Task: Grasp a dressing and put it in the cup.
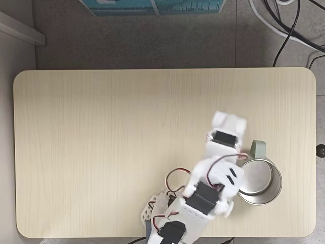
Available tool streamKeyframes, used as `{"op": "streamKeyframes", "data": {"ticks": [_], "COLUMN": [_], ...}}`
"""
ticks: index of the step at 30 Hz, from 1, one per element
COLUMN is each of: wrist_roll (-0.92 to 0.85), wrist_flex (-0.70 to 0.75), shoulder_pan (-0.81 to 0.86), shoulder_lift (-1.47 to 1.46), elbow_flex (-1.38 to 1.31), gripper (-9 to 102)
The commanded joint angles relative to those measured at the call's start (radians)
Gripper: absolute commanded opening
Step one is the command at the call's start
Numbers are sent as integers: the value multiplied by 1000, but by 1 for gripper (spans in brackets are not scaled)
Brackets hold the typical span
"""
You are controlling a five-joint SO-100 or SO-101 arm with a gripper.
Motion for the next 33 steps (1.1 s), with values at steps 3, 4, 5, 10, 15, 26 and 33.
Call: {"op": "streamKeyframes", "data": {"ticks": [3, 4, 5, 10, 15, 26, 33], "wrist_roll": [-23, -38, -58, -153, -244, -325, -353], "wrist_flex": [40, 51, 52, -37, -158, -193, -156], "shoulder_pan": [178, 204, 230, 337, 403, 468, 479], "shoulder_lift": [54, 74, 83, 26, -71, -74, -67], "elbow_flex": [-75, -98, -130, -328, -558, -554, -502], "gripper": [0, 0, 0, 0, 0, 24, 28]}}
